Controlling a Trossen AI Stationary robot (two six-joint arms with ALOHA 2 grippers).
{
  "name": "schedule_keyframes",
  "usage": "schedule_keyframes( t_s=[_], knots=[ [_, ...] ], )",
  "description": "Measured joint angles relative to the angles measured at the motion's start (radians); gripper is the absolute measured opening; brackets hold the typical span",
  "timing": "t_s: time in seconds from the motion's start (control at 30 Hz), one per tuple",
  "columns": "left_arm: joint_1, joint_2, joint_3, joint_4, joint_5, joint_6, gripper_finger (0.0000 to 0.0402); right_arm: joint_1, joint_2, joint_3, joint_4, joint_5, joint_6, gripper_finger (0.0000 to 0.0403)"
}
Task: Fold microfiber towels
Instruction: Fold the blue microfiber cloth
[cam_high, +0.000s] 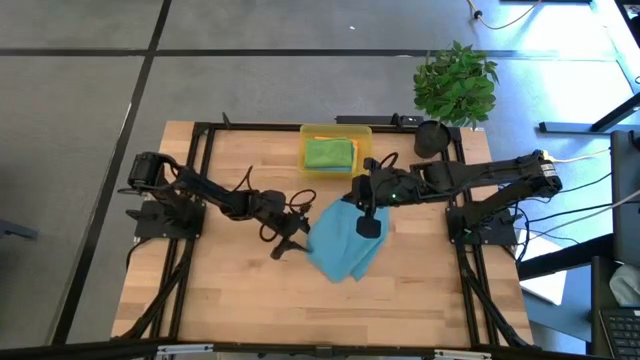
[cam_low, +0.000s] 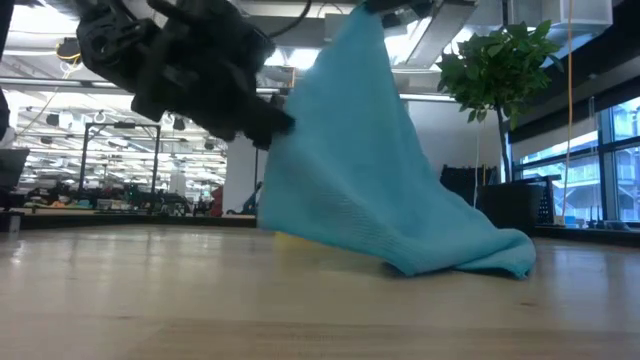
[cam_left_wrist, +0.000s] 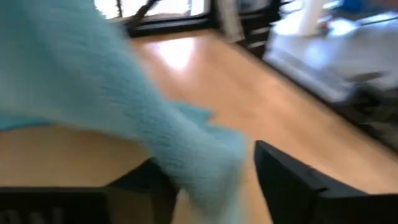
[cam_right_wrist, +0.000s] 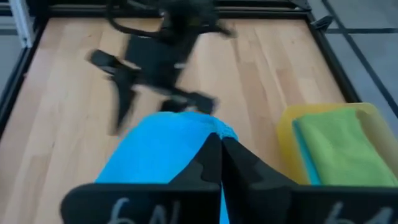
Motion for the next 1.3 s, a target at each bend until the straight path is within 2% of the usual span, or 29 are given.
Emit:
schedule_keyframes(
  t_s=[0.13, 0.23, 0.27, 0.37, 0.43, 0.6, 0.8, 1.03, 1.17, 1.3],
  knots=[
    [0.025, 0.0, 0.0, -0.057, -0.124, 0.016, 0.0099, 0.028, 0.0, 0.0, -0.035, 0.0, 0.024, 0.0],
    [0.064, -0.025, -0.001, -0.095, -0.131, -0.007, 0.0024, 0.043, 0.0, 0.0, -0.044, 0.016, 0.025, 0.0],
    [0.079, -0.042, -0.001, -0.099, -0.133, -0.021, 0.0013, 0.047, 0.0, 0.0, -0.044, 0.03, 0.025, 0.0],
    [0.113, -0.114, -0.001, -0.155, -0.139, -0.022, 0.0007, 0.05, -0.004, 0.0, -0.044, 0.064, 0.024, 0.0],
    [0.123, -0.18, -0.001, -0.199, -0.178, -0.007, 0.0002, 0.049, -0.007, 0.0, -0.044, 0.094, 0.023, 0.0],
    [0.128, -0.4, -0.001, -0.37, -0.39, 0.097, 0.0001, 0.049, -0.009, 0.057, -0.045, 0.206, -0.012, 0.0],
    [0.129, -0.681, -0.001, -0.442, -0.603, 0.259, 0.0, 0.033, -0.01, 0.151, -0.033, 0.316, -0.081, 0.0],
    [0.163, -0.889, 0.0, -0.454, -0.684, 0.475, 0.0, -0.033, -0.01, 0.187, -0.004, 0.323, -0.117, 0.0],
    [0.185, -0.937, 0.0, -0.522, -0.693, 0.592, 0.0, -0.054, -0.01, 0.18, -0.009, 0.297, -0.115, 0.0],
    [0.177, -0.953, 0.0, -0.623, -0.696, 0.607, 0.0, -0.052, -0.009, 0.163, -0.019, 0.278, -0.106, 0.0]
  ],
)
